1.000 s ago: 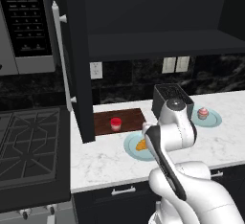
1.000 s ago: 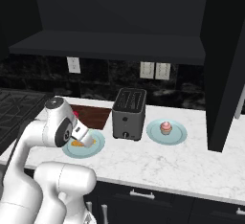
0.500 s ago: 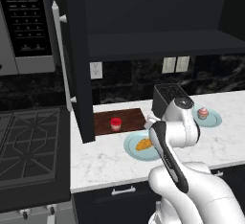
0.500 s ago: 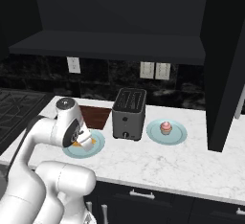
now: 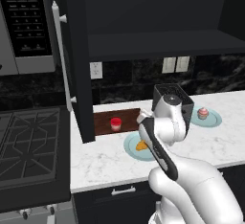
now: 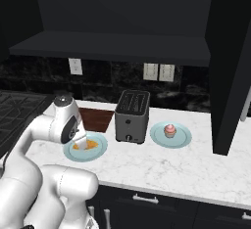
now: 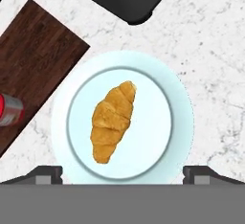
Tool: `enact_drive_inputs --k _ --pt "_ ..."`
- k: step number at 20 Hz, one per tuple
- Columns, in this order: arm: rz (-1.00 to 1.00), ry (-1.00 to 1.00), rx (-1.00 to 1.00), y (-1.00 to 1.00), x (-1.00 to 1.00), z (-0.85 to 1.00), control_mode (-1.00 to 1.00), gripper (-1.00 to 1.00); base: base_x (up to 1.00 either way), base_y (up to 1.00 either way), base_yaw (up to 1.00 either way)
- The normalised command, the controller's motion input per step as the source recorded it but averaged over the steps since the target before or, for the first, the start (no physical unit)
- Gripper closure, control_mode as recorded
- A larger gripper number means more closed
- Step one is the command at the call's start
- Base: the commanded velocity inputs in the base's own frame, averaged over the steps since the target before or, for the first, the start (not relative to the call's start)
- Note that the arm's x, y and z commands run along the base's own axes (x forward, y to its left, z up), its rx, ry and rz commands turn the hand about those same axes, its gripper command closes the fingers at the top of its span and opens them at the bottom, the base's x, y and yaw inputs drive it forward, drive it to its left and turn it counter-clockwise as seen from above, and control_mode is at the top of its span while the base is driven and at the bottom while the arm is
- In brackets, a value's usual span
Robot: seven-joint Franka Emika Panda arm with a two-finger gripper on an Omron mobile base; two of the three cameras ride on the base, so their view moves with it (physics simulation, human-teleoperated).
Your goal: From the different types of pastries on the counter, select a croissant and place it on the cutting board. Then retrieve a jar of jam from the cabinet and place it alongside the croissant on the cutting board.
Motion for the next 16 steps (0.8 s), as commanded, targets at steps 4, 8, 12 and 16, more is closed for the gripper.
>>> enact_drive_inputs --k 4,8,12,16 --pt "0.00 0.00 0.00 0.00 0.07 -0.07 -1.00 -1.00 0.00 0.00 0.00" --pt "0.00 -0.02 0.00 0.00 0.22 -0.07 -1.00 -1.00 0.00 0.00 0.00" --pt "0.00 -0.08 0.00 0.00 0.30 -0.15 -1.00 -1.00 0.00 0.00 0.00" --pt "0.00 -0.02 -0.02 -0.02 0.12 -0.19 -1.00 -1.00 0.00 0.00 0.00"
